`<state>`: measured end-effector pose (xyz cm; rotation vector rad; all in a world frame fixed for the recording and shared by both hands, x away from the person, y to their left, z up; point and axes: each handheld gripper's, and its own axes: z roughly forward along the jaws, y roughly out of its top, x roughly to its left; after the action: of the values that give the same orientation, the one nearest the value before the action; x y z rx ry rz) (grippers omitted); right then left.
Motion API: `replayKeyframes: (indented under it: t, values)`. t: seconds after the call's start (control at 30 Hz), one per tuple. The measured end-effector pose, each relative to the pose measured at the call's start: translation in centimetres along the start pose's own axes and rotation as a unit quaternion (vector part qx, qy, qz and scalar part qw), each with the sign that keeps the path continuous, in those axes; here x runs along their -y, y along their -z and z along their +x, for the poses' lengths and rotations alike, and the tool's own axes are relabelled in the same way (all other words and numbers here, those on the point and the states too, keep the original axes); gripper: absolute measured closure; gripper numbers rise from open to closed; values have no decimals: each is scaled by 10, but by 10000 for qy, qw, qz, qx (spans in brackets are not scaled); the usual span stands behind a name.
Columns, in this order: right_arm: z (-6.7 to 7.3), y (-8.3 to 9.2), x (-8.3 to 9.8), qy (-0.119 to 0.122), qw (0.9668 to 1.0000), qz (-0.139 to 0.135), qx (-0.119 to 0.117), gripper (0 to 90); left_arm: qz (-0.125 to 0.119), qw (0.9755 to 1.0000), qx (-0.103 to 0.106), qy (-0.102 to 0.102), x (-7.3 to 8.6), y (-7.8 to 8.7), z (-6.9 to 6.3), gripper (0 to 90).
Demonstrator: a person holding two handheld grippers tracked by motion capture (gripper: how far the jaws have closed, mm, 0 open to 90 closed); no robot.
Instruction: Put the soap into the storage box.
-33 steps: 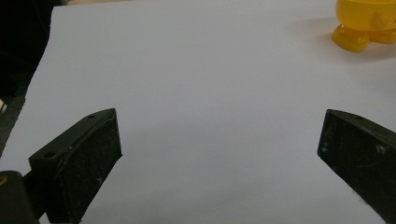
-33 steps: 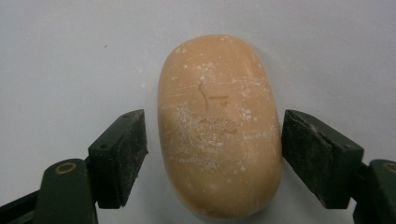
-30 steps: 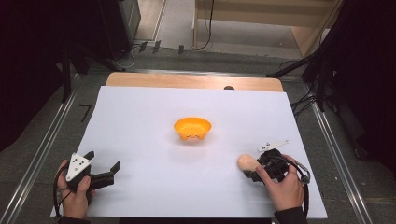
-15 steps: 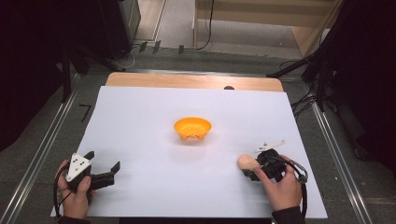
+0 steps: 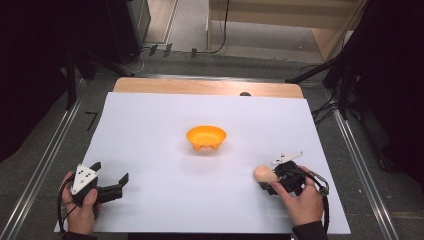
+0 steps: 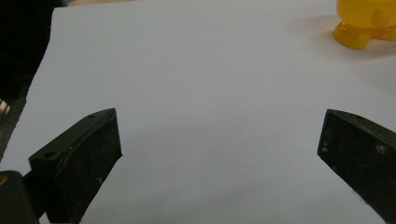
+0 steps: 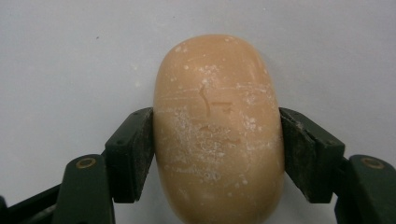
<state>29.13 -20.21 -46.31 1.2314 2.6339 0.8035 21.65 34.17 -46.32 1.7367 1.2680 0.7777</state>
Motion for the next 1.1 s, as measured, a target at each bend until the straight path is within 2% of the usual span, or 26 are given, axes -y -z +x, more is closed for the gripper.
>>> replayKeyframes:
  t: [0.03,0.07,0.33,0.4,0.57,0.67,0.7,0.77,0.93,1.1]
  values:
    - [1,-1,0,33,10000,10,52,325,5,10000,-2,-6,0,0,0,0]
    - [7,-2,-1,182,9995,83,252,328,7,10000,-6,-7,0,0,0,0]
    - [6,-2,-1,197,9995,73,225,331,3,10000,17,10,0,0,0,0]
    - [6,-2,-1,264,9994,38,237,332,9,10000,24,14,0,0,0,0]
    - [3,-2,-1,328,9994,-83,83,332,6,10000,25,10,0,0,0,0]
    - [3,-1,-4,496,9986,-143,-81,332,7,10000,22,17,0,0,0,0]
    - [3,-1,-4,496,9986,-143,-81,332,7,10000,22,17,0,0,0,0]
    - [3,1,-7,670,9975,-194,-132,332,9,10000,20,21,0,0,0,0]
    - [2,1,-14,814,9963,-189,-214,332,8,10000,22,25,0,0,1,0]
    - [1,2,-20,860,9958,-213,-229,332,3,10000,30,36,0,0,1,0]
